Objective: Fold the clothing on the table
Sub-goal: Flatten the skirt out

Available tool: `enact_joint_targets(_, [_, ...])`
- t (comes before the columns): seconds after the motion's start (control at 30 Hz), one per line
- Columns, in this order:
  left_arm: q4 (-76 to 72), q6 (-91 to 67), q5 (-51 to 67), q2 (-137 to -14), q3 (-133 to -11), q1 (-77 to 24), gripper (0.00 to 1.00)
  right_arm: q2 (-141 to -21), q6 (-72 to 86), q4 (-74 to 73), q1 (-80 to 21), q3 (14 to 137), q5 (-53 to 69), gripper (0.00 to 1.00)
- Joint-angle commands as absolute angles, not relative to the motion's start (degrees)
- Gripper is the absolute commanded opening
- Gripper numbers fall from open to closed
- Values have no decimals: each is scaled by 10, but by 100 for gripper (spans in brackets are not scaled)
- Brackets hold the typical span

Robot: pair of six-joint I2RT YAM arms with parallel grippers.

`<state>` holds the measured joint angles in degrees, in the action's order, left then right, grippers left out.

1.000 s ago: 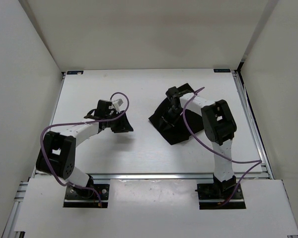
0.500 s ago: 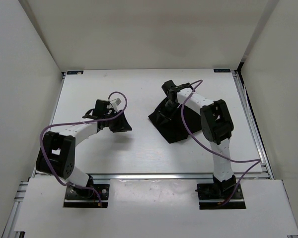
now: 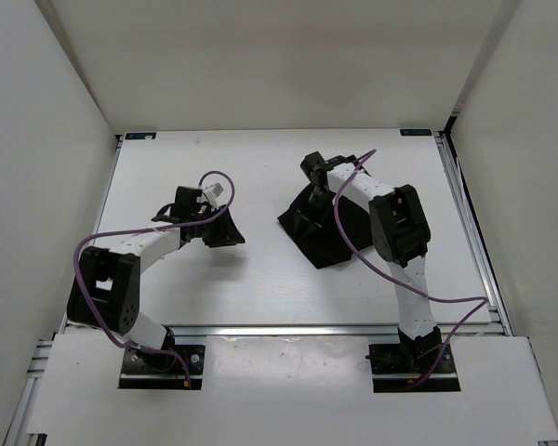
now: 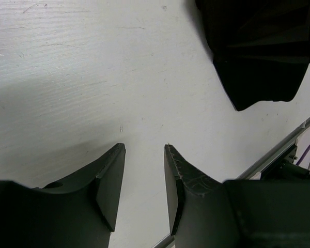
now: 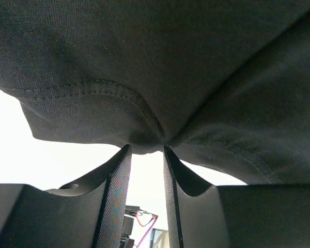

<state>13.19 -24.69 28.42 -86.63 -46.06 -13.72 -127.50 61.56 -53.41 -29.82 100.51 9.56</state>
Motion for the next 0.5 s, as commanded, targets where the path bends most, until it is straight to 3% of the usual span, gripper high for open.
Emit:
enact_joint_targets(0.0, [112, -250, 305, -849, -454, -128, 47, -1285, 628, -569, -307, 1042, 78, 36])
enact_joint_targets(0.47, [101, -255, 314, -851, -446, -119, 47, -1337, 624, -598, -308, 1078, 71, 33])
